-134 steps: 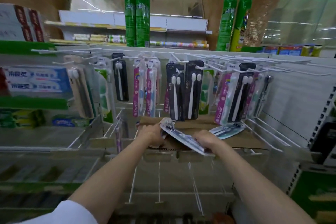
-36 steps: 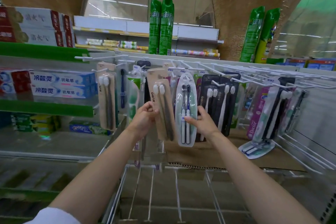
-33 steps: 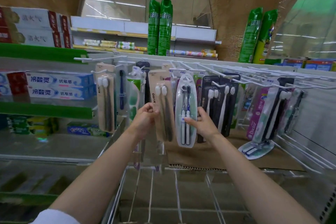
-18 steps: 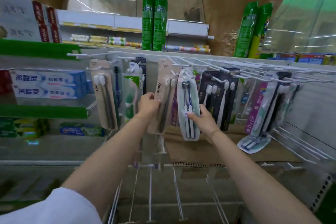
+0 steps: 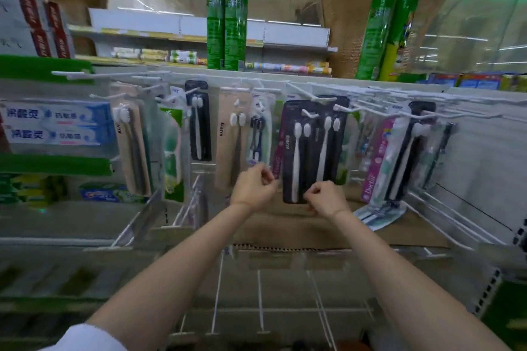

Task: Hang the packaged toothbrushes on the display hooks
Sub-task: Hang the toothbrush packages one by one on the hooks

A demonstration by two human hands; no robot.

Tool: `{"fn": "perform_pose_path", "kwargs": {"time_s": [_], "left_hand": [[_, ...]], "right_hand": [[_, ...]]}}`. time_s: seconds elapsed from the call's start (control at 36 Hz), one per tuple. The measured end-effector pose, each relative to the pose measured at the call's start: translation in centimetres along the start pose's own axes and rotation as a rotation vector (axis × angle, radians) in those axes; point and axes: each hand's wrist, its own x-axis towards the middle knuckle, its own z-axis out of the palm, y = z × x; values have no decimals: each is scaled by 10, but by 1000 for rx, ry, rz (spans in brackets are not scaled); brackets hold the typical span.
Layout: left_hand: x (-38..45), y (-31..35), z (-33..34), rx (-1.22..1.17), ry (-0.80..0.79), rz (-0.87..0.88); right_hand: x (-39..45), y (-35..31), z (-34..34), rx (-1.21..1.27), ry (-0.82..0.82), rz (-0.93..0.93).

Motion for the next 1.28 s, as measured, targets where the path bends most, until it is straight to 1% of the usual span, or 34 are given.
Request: {"fn": "perform_pose_path", "kwargs": {"time_s": [0.08,0.14,0.31,0.39,0.44,0.5,0.58,0.67,0.72,0.81,0.86,0.92,0.97,1.06,1.14,1.22,1.28], "left_hand": [[0,24,34,88,-195,54],[0,34,60,149,-284,45],[-2,68,133,293,-448,-36],[1,77,164,359,-484,-81],[1,82,182,467,-509,-96],[-1,85,196,569,-489,-74],[-2,93,207,603,-441,-52],[3,102,209,577,-488,-63],[7,106,209,501,-534,-79],[10,111,211,314,-596,-108],[9,115,214,198,-644,-112],[7,119,215,111,-652,-133],[6,122,215,-18,-652,-189],[4,127,213,-180,-681,-244],[4,132,212,-184,-700,-214],[5,134,208,-85,-733,-157],[6,132,205,-96,-749,-166]], "right_hand": [[-6,25,-23,-73,30,14],[-8,45,-41,-81,19,42],[-7,112,-97,-93,-35,140],[-4,133,-121,-74,-65,166],[2,146,-130,-91,-70,171],[7,157,-135,-118,-69,170],[10,171,-141,-129,-73,177],[14,183,-146,-110,-94,202],[18,190,-144,-39,-115,249],[24,201,-143,148,-113,307],[25,205,-144,324,-115,378],[25,208,-147,493,-113,447],[21,209,-149,565,-106,511],[18,210,-152,744,-28,539],[16,207,-150,918,57,466],[8,203,-151,1042,99,257],[2,198,-153,1040,101,129]]}}
